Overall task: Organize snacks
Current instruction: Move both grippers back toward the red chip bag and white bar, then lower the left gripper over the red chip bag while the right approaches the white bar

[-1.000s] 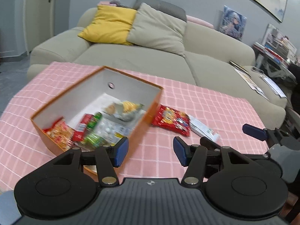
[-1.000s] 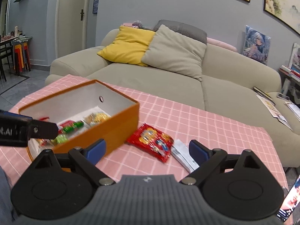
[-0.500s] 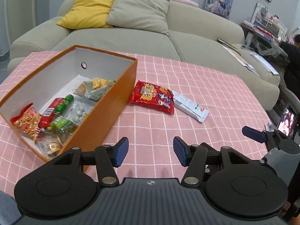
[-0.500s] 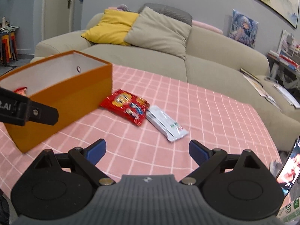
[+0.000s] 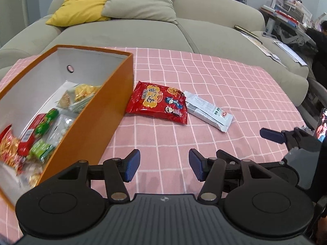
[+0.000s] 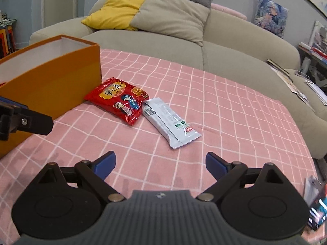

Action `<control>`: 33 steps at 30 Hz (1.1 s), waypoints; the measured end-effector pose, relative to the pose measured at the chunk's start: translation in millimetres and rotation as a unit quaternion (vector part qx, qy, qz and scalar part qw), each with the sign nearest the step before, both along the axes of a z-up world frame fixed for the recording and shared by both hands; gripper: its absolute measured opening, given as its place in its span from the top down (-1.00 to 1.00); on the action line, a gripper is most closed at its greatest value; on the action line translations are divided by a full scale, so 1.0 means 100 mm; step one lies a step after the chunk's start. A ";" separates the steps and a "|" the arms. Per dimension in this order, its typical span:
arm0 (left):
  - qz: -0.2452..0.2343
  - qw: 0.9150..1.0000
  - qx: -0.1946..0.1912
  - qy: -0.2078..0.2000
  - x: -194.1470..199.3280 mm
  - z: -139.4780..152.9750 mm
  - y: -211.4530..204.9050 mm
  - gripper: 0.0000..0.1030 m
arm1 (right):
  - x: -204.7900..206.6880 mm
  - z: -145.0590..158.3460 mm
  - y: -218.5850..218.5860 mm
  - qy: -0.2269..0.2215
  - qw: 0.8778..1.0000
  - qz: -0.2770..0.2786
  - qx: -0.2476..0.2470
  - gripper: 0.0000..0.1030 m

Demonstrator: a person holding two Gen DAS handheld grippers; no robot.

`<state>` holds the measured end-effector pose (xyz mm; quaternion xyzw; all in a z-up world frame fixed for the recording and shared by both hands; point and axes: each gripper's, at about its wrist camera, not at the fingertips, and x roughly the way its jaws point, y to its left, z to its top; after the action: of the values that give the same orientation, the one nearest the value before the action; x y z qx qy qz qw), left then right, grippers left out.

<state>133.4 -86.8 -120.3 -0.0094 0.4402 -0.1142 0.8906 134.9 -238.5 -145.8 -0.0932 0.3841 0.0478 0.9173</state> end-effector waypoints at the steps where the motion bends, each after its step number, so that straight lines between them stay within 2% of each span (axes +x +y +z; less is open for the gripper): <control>1: -0.002 1.000 0.001 0.002 0.05 -0.02 -0.02 -0.25 | 0.06 -0.03 -0.01 0.001 1.000 0.005 -0.003 -0.78; 9: -0.007 1.000 -0.002 0.012 0.43 -0.14 -0.21 -0.26 | 0.55 -0.25 -0.08 0.009 0.997 0.057 -0.041 -0.75; 13: -0.007 1.000 -0.002 0.023 0.59 -0.28 -0.33 -0.25 | 0.78 -0.37 -0.17 0.027 0.996 0.064 -0.048 -0.59; 18: 0.014 0.998 -0.037 0.043 0.79 -0.46 -0.41 -0.25 | 0.94 -0.47 -0.31 0.042 0.996 0.069 -0.025 -0.59; 22: 0.033 0.997 -0.047 0.055 0.95 -0.60 -0.49 -0.25 | 1.00 -0.49 -0.41 0.047 0.996 0.070 0.009 -0.59; 29: 0.066 0.996 -0.023 0.057 1.07 -0.75 -0.61 -0.23 | 0.99 -0.52 -0.48 0.054 0.996 0.058 0.052 -0.47; 33: 0.079 0.995 0.008 0.055 1.08 -0.76 -0.68 0.03 | 0.92 -0.51 -0.49 0.051 0.995 0.053 0.061 -0.29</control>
<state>241.3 -154.7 -196.3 -0.0437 0.4874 -0.0397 0.8712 227.2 -287.3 -196.8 -0.0552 0.4214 0.1247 0.8966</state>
